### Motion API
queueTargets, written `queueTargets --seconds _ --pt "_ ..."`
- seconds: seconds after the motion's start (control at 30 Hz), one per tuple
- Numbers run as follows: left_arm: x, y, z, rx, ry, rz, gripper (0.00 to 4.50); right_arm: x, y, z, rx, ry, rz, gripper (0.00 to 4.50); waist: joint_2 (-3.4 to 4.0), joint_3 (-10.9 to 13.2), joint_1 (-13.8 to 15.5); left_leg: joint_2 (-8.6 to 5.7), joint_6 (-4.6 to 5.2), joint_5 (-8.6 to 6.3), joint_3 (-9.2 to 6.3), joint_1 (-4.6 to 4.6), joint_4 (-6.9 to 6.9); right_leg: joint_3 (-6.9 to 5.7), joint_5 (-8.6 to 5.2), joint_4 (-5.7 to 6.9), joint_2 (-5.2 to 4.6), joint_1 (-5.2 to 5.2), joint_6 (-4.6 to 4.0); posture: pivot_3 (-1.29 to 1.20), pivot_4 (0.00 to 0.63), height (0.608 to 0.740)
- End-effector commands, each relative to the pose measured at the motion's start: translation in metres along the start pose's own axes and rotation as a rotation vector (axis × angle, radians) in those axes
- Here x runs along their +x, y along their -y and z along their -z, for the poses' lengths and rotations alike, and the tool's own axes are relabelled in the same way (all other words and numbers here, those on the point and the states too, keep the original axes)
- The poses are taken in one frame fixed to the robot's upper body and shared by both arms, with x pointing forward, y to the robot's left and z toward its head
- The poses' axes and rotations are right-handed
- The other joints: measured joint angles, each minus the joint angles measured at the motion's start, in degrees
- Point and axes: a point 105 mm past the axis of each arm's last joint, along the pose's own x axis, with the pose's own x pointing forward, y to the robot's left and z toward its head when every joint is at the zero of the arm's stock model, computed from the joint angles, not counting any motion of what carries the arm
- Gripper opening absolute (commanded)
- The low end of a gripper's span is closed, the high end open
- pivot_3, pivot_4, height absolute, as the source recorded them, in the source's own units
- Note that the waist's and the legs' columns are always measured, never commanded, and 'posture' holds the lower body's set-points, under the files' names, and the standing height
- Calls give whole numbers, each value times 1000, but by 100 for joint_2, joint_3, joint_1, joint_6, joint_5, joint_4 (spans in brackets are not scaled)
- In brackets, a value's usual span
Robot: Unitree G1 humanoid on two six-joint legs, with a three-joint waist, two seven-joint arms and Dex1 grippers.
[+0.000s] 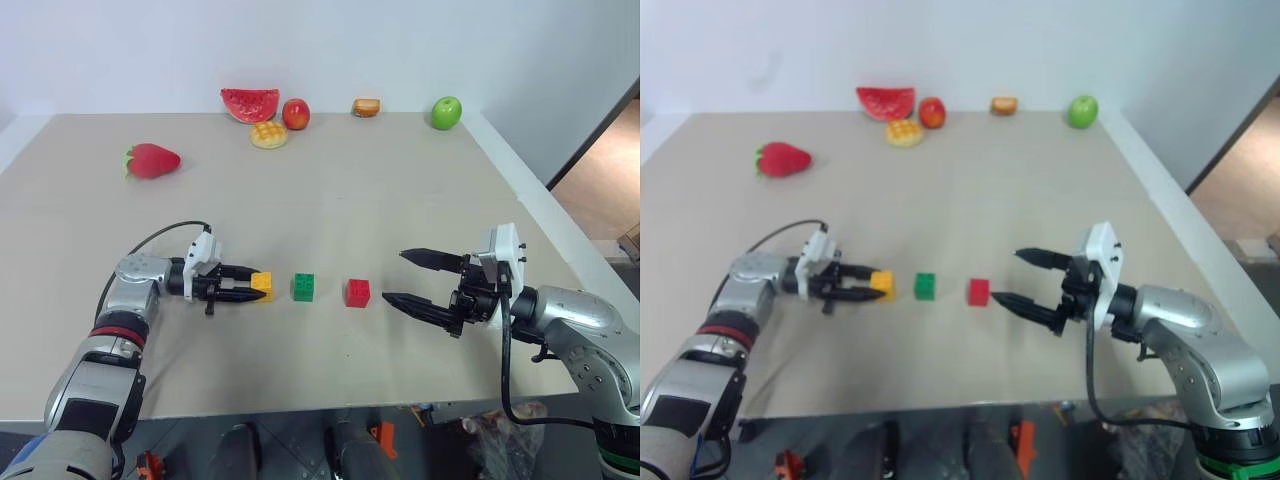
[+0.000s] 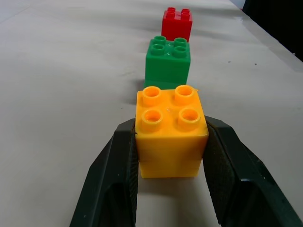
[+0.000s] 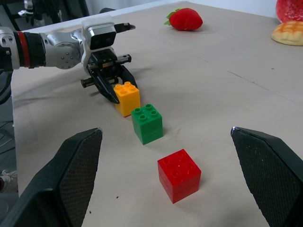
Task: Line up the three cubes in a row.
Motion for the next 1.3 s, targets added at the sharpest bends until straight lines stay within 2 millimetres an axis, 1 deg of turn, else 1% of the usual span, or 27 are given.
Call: queueTargets --seconds 0.03,0.17,0.33,0.47,0.63,0.97,1.17,1.2,1.27,1.3 --pt "-13 -7 -7 41 -26 -29 1325 0 -4 -10 -44 23 -10 4500 0 0 -3 0 0 0 0 0 0 0 0 0 0 0 0 0 150 740" --pt "-17 -8 -7 37 -25 -42 1325 1 -1 -10 -44 24 -9 4500 0 0 3 -1 0 0 0 -2 1 0 -1 0 -2 1 1 0 150 740" --pt "-17 -4 -3 30 -25 -35 1325 1 -1 -9 -47 26 -11 4500 0 0 3 0 0 0 0 -2 1 0 -1 0 -1 1 1 0 150 740" --pt "-12 -1 -1 33 -21 -17 1325 3 0 -10 -47 28 -16 4500 0 0 2 0 0 0 0 -2 1 0 -1 0 -1 1 1 0 150 740" --pt "-2 3 -3 43 -3 19 1325 5 0 -10 -49 29 -19 4500 0 0 3 0 0 0 1 -2 1 0 -2 0 -2 2 1 0 150 740" --pt "-2 6 3 58 -28 29 1325 4 0 -9 -49 27 -18 4500 0 0 5 -1 0 0 0 -2 4 0 -2 0 -2 3 3 0 150 740" --pt "4 6 7 89 -44 41 1325 5 1 -10 -55 27 -20 4500 0 0 10 -1 0 0 0 -1 7 0 -1 0 -2 6 3 0 150 740" --pt "4 5 6 90 -40 34 2337 6 1 -10 -57 27 -20 4500 0 0 13 -1 0 0 0 -1 9 0 0 0 -2 8 4 0 150 740" --pt "4 1 3 106 -24 14 2911 6 1 -11 -59 30 -21 4500 0 0 11 -2 0 0 0 -3 15 1 2 0 -3 8 7 0 150 740" --pt "4 0 1 117 -18 6 3295 6 1 -11 -60 30 -20 4500 0 0 11 -2 0 0 0 -3 16 1 2 0 -3 8 7 0 150 740"
